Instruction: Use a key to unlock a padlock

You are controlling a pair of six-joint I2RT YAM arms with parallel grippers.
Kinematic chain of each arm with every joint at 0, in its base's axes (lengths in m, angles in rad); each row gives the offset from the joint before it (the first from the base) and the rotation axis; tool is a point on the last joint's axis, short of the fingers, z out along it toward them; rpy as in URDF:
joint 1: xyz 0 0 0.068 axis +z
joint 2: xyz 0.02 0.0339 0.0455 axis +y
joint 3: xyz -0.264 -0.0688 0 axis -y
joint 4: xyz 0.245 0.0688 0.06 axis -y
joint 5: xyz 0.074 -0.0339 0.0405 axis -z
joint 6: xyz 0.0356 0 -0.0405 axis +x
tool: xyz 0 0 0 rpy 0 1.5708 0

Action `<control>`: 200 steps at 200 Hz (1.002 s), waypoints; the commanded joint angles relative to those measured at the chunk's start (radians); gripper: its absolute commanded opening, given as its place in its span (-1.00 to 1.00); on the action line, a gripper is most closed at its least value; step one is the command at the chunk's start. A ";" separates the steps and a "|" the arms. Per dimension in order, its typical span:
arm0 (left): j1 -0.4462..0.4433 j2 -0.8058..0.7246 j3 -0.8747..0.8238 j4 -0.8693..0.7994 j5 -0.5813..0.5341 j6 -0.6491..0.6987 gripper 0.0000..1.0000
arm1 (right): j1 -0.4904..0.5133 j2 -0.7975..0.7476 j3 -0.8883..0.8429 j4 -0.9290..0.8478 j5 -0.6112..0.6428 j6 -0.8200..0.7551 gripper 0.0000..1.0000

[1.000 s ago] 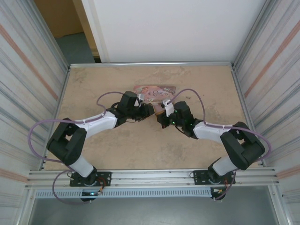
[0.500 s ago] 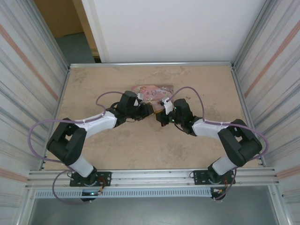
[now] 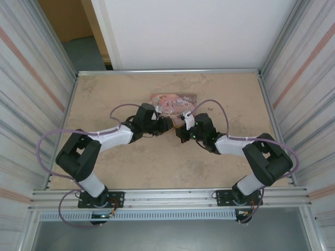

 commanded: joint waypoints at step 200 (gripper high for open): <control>0.054 -0.173 -0.188 0.000 0.070 0.067 0.14 | 0.026 0.051 -0.114 0.155 0.025 0.145 -1.00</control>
